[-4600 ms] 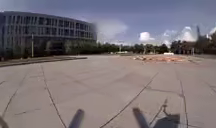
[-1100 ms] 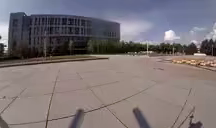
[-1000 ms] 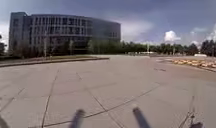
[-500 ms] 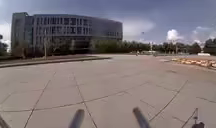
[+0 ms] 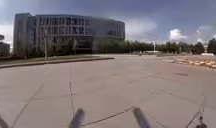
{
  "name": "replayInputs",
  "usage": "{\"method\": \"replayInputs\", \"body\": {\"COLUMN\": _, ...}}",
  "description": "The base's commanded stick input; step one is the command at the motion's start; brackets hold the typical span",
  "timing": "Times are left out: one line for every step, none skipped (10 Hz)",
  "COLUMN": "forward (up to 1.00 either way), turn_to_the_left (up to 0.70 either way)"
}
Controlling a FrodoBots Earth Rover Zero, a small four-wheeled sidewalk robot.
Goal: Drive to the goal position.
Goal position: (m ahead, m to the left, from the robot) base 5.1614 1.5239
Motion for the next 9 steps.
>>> {"method": "replayInputs", "body": {"forward": 1.0, "turn_to_the_left": -0.02}}
{"method": "replayInputs", "body": {"forward": 1.0, "turn_to_the_left": -0.02}}
{"method": "replayInputs", "body": {"forward": 1.0, "turn_to_the_left": -0.02}}
{"method": "replayInputs", "body": {"forward": 1.0, "turn_to_the_left": -0.02}}
{"method": "replayInputs", "body": {"forward": 1.0, "turn_to_the_left": -0.02}}
{"method": "replayInputs", "body": {"forward": 1.0, "turn_to_the_left": -0.02}}
{"method": "replayInputs", "body": {"forward": 1.0, "turn_to_the_left": -0.02}}
{"method": "replayInputs", "body": {"forward": 1.0, "turn_to_the_left": -0.02}}
{"method": "replayInputs", "body": {"forward": 1.0, "turn_to_the_left": -0.02}}
